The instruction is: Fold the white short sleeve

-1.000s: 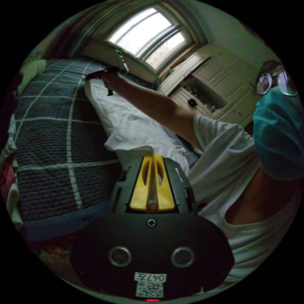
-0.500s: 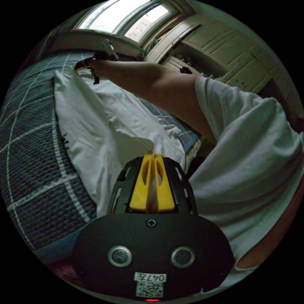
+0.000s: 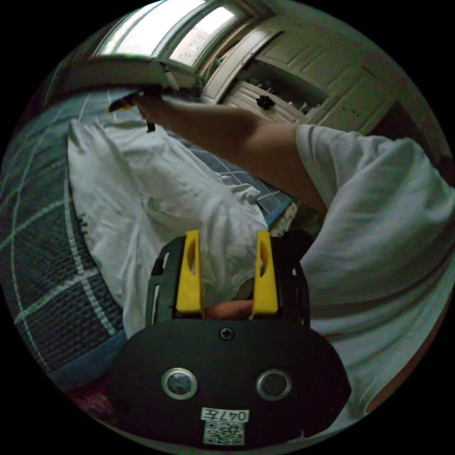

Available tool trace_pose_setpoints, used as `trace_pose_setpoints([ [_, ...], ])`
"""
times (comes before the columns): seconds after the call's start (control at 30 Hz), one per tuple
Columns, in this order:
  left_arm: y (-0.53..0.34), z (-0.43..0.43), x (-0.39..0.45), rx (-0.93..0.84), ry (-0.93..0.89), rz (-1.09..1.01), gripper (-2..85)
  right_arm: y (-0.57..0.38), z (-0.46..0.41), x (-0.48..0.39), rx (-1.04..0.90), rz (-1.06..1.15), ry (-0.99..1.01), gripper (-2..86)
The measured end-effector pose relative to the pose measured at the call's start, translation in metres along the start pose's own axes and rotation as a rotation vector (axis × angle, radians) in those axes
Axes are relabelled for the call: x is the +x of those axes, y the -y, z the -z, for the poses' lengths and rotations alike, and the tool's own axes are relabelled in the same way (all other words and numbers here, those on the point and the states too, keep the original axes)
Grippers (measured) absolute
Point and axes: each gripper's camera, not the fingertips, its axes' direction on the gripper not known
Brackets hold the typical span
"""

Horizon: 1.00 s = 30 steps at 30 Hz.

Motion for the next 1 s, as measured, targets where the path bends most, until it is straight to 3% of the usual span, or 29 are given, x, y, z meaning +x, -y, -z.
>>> trace_pose_setpoints([
  [0.07, -0.003, 0.003, 0.031, 0.059, 0.088, -0.104, 13.7, -0.009, 0.026, -0.027, 0.01, 0.119, 0.006, 6.0],
  [0.17, -0.005, 0.002, 0.046, 0.09, 0.082, -0.096, 13.4, -0.011, 0.046, -0.063, -0.01, 0.222, -0.05, 5.0],
  [0.43, -0.014, 0.01, 0.021, 0.085, 0.209, 0.051, 10.9, 0.006, 0.037, -0.06, -0.096, 0.113, -0.125, 5.1],
  [0.6, -0.01, -0.012, 0.018, -0.045, 0.21, 0.04, 11.1, 0.01, 0.018, -0.059, -0.145, 0.071, -0.141, 5.3],
  [0.8, -0.01, -0.029, 0.018, -0.107, 0.249, 0.027, 7.9, -0.005, 0.028, -0.056, -0.114, -0.03, 0.005, 0.8],
  [0.9, -0.008, -0.037, 0.018, -0.136, 0.291, 0.083, 0.6, -0.02, 0.064, -0.069, -0.034, -0.026, -0.051, 0.3],
  [1.0, -0.007, -0.044, 0.022, -0.158, 0.319, 0.097, -0.4, -0.033, 0.083, -0.083, -0.079, 0.016, -0.239, 0.9],
])
